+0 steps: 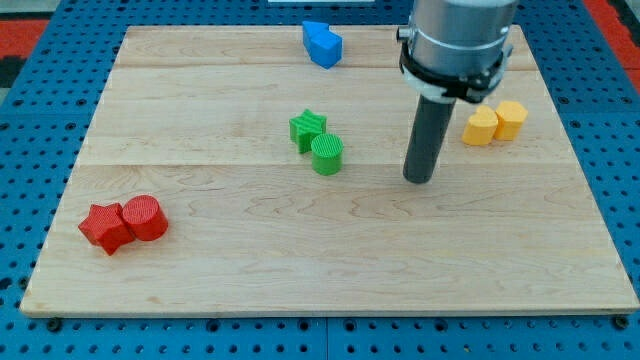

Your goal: Push yellow hexagon a bit down

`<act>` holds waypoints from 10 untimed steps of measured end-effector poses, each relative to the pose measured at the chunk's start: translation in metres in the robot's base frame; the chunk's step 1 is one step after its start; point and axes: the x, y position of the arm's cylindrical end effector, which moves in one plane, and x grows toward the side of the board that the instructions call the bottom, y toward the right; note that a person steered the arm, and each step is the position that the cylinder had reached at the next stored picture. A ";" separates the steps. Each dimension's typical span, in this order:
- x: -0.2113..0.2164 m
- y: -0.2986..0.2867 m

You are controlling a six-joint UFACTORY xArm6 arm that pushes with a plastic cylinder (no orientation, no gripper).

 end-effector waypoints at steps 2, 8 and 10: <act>-0.058 -0.001; -0.105 0.020; -0.104 0.120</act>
